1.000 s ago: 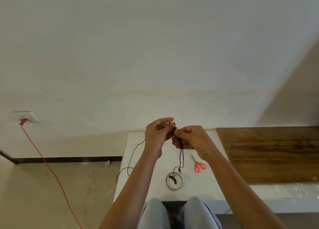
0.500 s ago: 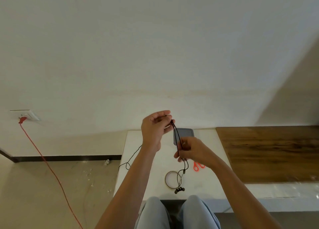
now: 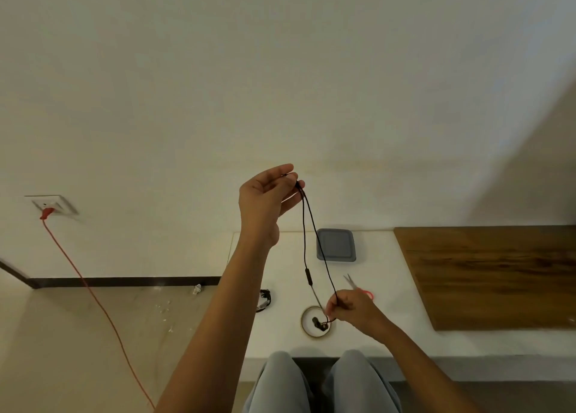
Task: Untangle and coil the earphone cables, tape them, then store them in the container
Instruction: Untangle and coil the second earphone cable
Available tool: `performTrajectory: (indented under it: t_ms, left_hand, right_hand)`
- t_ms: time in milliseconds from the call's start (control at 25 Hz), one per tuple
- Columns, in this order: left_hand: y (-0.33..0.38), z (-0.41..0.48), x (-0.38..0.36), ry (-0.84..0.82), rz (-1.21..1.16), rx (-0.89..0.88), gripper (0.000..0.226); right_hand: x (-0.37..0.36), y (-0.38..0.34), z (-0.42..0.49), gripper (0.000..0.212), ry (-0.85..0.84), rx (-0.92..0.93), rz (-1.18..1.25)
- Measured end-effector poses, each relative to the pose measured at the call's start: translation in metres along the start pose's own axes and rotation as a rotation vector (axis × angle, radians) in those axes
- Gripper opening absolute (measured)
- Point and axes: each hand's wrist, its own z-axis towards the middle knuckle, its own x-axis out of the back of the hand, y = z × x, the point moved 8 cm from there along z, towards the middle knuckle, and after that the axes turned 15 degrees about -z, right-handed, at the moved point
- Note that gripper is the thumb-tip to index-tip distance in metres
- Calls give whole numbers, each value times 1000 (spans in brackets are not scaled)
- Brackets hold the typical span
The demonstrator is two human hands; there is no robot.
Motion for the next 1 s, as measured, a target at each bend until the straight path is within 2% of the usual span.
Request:
performTrajectory:
  t_ms: [120, 360, 560, 720, 1000]
  left_hand:
    - [-4, -2, 0, 3, -17, 17, 20]
    - [-11, -2, 1, 32, -2, 43, 20]
    - [-19, -4, 8, 54, -4, 58, 21]
    - [-17, -3, 8, 55, -14, 52, 21]
    - [-13, -1, 1, 24, -26, 62, 20]
  right_hand:
    - [-7, 20, 5, 24, 14, -75, -87]
    - [-18, 43, 3, 17, 47, -154, -122]
    - [-30, 54, 3, 26, 31, -171, -220]
    - [-29, 52, 3, 21, 62, -178, -266]
    - [-33, 79, -6, 9, 93, -296, -161]
